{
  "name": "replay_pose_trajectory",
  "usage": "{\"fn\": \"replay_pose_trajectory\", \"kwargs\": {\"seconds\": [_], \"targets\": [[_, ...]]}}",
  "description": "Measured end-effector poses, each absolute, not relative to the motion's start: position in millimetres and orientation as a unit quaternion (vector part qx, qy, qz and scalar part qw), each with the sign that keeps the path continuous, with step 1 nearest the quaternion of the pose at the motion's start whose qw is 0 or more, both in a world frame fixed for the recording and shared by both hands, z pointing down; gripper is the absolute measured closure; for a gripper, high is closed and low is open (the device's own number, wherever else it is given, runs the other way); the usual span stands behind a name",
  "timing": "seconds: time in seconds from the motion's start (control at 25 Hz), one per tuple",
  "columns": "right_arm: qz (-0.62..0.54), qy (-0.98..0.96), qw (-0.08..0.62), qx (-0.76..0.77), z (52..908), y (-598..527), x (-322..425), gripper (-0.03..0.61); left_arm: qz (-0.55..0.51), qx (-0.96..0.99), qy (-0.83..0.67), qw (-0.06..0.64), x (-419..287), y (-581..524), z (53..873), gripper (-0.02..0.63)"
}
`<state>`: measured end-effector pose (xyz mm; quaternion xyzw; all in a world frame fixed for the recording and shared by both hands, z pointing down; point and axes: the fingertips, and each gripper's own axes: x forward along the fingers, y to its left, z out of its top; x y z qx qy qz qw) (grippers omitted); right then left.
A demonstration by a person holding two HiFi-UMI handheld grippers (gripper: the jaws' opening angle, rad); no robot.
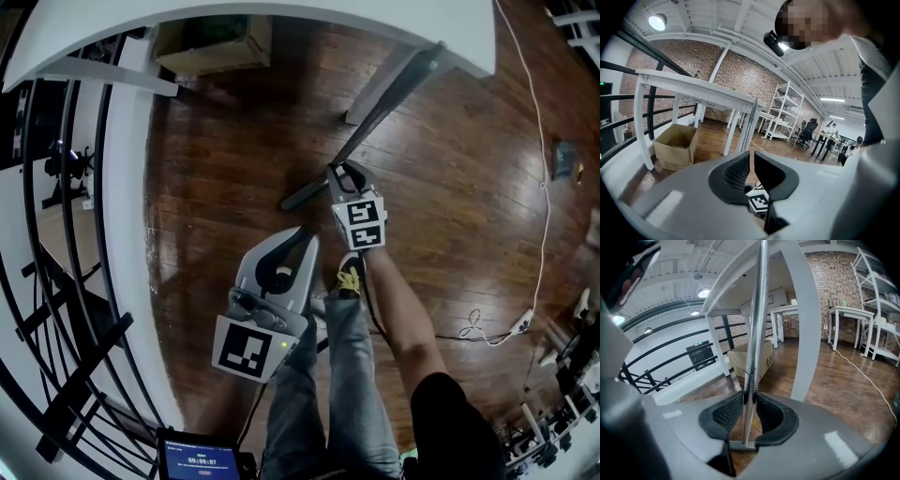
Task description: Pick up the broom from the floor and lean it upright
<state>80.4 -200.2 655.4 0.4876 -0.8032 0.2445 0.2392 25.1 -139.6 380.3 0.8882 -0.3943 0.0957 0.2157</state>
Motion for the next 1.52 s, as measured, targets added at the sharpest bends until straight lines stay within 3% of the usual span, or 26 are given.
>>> {"fn": "replay_pose_trajectory", "kwargs": {"seconds": [0.28,0.84,1.04,1.24,1.52], "targets": [[0.228,-0.812,0.233,0.484,643.8,-206.2,81.5,0.43,0.098,0.886,-0.393,0.224,26.5,-137.5,384.7,0.565],[0.199,-0.822,0.208,0.492,605.1,-187.7,91.7,0.439,0.09,0.882,-0.404,0.224,13.1,-134.3,374.7,0.568],[0.18,-0.837,0.186,0.482,532.3,-134.9,105.9,0.571,0.113,0.883,-0.401,0.217,-11.2,-100.9,343.3,0.597],[0.218,-0.845,0.169,0.458,416.4,-46.7,108.2,0.575,0.133,0.876,-0.405,0.227,-47.9,-40.7,281.7,0.597],[0.335,-0.834,0.075,0.431,279.2,52.4,87.0,0.575,0.118,0.878,-0.39,0.25,-56.5,37.9,200.3,0.597]]}}
